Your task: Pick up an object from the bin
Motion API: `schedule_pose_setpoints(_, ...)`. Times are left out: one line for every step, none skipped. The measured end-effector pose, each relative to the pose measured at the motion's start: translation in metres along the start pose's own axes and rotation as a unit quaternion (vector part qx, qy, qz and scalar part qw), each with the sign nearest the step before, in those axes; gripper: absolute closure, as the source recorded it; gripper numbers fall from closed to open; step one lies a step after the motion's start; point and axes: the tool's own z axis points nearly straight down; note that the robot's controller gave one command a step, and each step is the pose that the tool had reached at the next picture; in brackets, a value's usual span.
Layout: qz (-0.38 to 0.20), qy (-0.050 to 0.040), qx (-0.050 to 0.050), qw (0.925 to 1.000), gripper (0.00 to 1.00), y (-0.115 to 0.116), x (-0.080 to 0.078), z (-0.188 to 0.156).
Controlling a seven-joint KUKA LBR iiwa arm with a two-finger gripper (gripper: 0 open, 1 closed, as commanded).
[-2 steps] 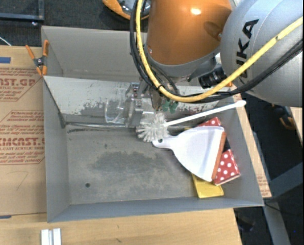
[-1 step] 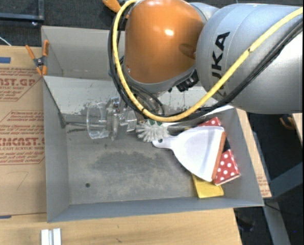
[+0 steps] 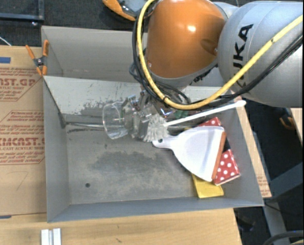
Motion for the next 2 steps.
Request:
schedule_pose_setpoints(0.166,-0.0029,-0.001,0.9861,1.00,0.024,0.024,0.013)
schedule_pose_setpoints(0.107,-0.0023,0.000,0.9943,1.00,0.043,0.022,0.012)
